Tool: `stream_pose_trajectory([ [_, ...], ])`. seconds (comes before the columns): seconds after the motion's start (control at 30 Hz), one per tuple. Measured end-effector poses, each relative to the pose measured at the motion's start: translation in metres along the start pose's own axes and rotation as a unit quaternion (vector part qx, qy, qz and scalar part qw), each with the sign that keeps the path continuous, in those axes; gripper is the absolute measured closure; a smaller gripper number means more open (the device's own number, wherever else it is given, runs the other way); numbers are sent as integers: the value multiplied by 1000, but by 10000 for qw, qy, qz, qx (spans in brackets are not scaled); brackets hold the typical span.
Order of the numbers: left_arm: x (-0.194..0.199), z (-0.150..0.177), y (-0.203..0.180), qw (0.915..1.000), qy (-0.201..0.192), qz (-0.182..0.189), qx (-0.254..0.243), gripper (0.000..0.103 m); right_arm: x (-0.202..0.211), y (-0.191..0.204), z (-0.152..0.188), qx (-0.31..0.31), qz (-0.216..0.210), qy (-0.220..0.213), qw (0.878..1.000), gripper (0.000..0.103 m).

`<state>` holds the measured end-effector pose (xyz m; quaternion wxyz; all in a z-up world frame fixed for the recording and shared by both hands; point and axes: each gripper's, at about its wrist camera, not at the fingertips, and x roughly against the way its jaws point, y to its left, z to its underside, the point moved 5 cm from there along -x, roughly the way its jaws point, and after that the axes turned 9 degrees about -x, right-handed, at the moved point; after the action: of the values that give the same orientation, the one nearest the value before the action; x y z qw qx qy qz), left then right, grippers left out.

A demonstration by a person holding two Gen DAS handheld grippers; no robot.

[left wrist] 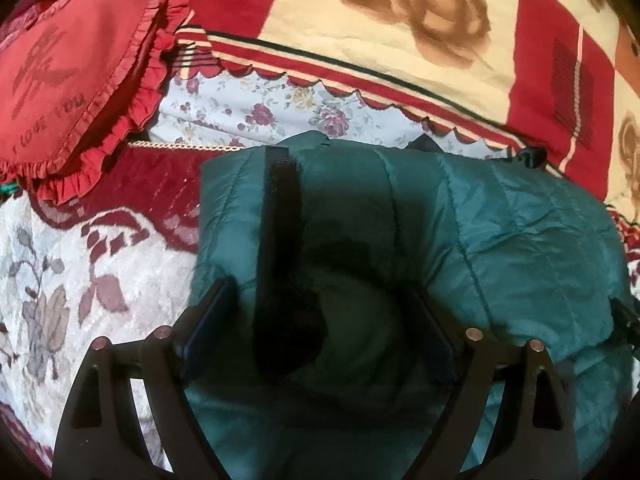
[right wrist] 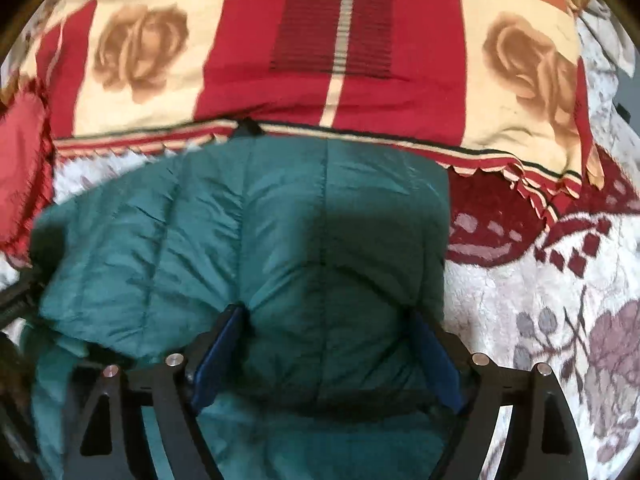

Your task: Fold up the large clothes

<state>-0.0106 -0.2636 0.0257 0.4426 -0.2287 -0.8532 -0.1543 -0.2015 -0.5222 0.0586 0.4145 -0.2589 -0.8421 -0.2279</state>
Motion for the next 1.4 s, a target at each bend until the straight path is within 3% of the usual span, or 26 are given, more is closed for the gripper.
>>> stream_pose_trajectory([
  [0.17,41,17,17,9989,-122,295,352,16,56,-8,18,31,-246,-162,9996,20],
  [0.27,70,36,23,9985,-300,378,267,16,86,-19,38,80,-397,-105,9991,20],
  [0.7,149,143,39,9989,-453,81,-78,16,127,-46,147,248,-310,385,9985,20],
  [1.03,173,205,40,9992,-373,-81,-132,16,148,-72,188,22,-275,417,9987,20],
  [1.4,178,231,42,9995,-280,-137,-63,16,156,-88,210,-106,-277,503,9983,20],
])
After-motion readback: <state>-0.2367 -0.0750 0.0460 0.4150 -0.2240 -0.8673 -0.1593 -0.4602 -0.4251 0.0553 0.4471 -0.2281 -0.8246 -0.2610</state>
